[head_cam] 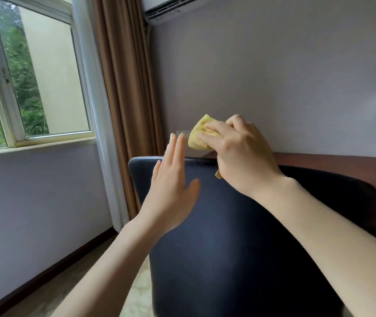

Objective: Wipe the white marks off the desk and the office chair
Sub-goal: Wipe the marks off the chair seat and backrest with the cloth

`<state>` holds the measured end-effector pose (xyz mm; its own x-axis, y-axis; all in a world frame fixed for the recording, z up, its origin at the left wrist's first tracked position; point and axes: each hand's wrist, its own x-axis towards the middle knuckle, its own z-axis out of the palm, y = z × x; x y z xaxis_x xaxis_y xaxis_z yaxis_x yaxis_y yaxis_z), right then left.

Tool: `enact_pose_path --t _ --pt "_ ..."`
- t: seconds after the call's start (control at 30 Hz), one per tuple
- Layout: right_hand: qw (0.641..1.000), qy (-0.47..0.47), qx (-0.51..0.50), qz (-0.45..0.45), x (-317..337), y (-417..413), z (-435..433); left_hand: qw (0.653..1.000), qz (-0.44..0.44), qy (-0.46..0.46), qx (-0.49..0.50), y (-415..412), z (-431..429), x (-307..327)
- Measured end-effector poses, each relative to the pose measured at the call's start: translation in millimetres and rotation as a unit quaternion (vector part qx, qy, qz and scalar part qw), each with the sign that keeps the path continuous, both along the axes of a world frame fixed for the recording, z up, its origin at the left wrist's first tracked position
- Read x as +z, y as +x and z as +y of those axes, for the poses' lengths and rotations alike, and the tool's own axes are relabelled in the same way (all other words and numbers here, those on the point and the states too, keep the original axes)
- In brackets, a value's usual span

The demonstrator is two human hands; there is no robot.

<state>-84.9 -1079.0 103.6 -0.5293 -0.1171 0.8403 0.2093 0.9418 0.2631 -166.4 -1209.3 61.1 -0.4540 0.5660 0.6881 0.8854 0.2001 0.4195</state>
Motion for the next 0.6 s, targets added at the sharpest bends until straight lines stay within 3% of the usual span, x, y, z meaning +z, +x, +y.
enact_pose_path --t 0.13,0.33,0.6 --pt "0.987 -0.145 -0.033 -0.053 -2 -4 5 0.991 0.008 -0.126 0.052 -6 21 0" --pt "0.992 -0.107 -0.063 0.012 -14 -4 5 0.958 0.156 -0.179 0.161 -17 24 -22" --pt "0.976 -0.087 -0.057 0.19 -50 42 36 0.956 0.183 -0.149 0.175 -16 28 -26"
